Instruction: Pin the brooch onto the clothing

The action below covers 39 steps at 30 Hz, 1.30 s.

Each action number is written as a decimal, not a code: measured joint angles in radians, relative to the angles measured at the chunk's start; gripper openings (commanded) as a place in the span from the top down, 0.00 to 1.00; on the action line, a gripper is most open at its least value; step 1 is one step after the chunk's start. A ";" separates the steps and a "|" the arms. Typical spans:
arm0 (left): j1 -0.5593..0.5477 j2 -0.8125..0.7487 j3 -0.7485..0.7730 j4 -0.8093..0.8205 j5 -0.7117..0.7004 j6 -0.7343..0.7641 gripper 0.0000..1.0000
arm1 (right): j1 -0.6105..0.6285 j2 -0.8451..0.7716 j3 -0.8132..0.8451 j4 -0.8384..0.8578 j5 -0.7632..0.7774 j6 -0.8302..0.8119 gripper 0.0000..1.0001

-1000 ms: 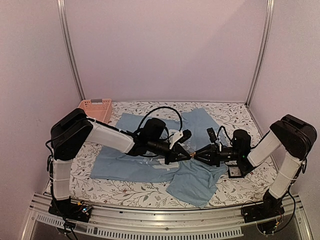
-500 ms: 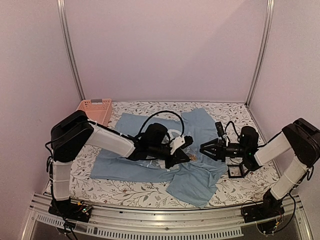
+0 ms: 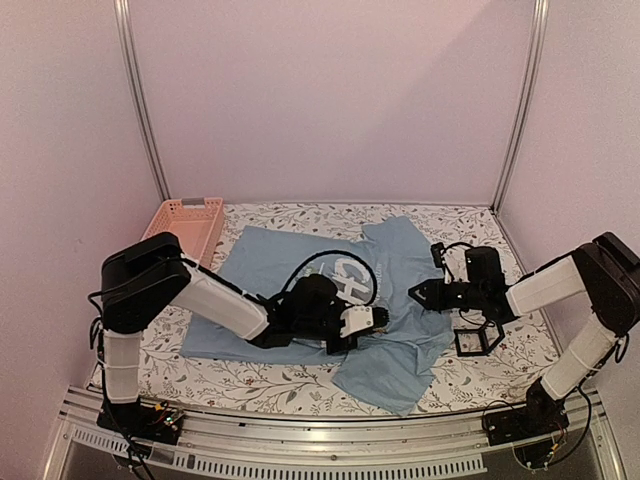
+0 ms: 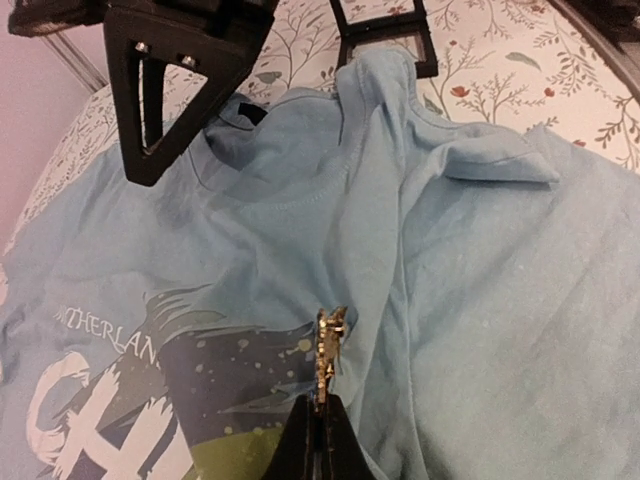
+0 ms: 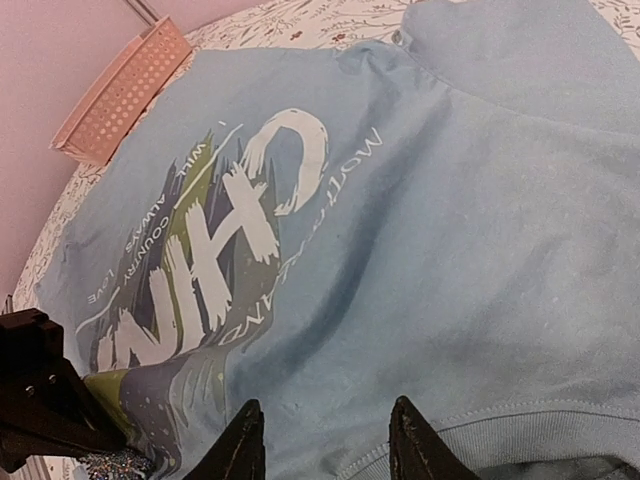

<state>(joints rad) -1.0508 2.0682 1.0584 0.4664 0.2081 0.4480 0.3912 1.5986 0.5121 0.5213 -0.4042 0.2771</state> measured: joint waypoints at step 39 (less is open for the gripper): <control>0.025 -0.168 0.035 -0.329 -0.055 -0.063 0.41 | -0.088 0.393 0.572 -0.431 0.245 -0.033 0.57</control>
<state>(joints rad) -1.0260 1.9003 1.0931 0.1375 0.1535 0.3855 0.3031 1.9919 1.0840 0.0902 -0.1596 0.2440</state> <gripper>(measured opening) 0.669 0.436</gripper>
